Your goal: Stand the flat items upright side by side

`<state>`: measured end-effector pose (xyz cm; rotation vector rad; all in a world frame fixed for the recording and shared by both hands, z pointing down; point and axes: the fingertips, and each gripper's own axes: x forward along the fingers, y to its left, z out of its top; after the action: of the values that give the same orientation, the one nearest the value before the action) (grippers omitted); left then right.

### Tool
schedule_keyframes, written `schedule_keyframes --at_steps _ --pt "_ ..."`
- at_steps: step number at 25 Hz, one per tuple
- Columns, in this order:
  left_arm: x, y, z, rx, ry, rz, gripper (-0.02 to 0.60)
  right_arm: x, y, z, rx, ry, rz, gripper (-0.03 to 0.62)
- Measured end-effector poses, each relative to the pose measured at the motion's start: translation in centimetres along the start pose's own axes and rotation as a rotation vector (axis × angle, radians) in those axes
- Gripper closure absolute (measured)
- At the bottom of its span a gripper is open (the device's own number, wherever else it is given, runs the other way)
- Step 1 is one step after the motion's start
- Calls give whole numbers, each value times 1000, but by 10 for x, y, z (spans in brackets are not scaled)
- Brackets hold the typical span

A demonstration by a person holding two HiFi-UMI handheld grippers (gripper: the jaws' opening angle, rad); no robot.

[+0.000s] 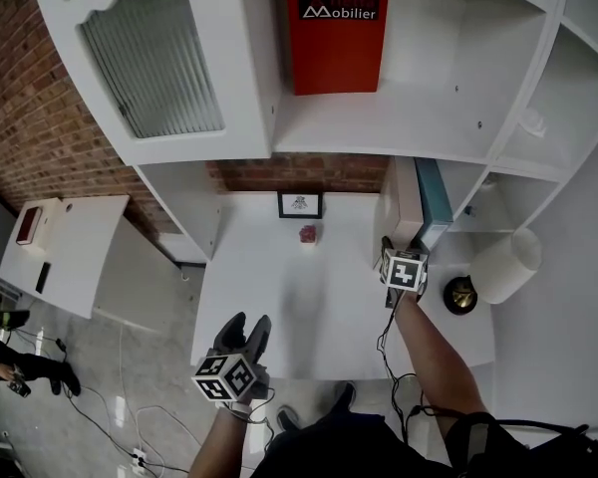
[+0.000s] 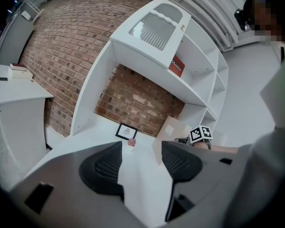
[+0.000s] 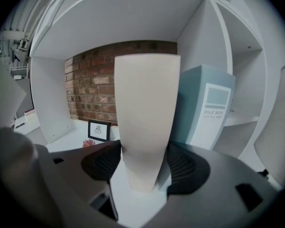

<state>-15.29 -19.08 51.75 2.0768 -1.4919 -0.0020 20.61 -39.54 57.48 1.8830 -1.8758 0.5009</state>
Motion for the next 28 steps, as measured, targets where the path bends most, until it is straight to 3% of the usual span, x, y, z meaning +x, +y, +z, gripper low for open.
schedule_keyframes --at_steps 10,15,18,22,28 --pt "-12 -7 9 1 -20 -62 324 -62 20 13 -25 -135 55 370" --pt "-20 -13 10 10 -20 -71 325 -44 40 0 -87 -89 126 407" --pt "-27 -9 10 13 -18 -50 325 -23 32 -9 -97 -35 102 404" --pt "-32 -1 14 12 -28 -13 327 -26 11 1 -68 -46 49 417" --pt "-30 1 12 -3 -40 -9 327 -28 11 -8 -83 -36 77 407"
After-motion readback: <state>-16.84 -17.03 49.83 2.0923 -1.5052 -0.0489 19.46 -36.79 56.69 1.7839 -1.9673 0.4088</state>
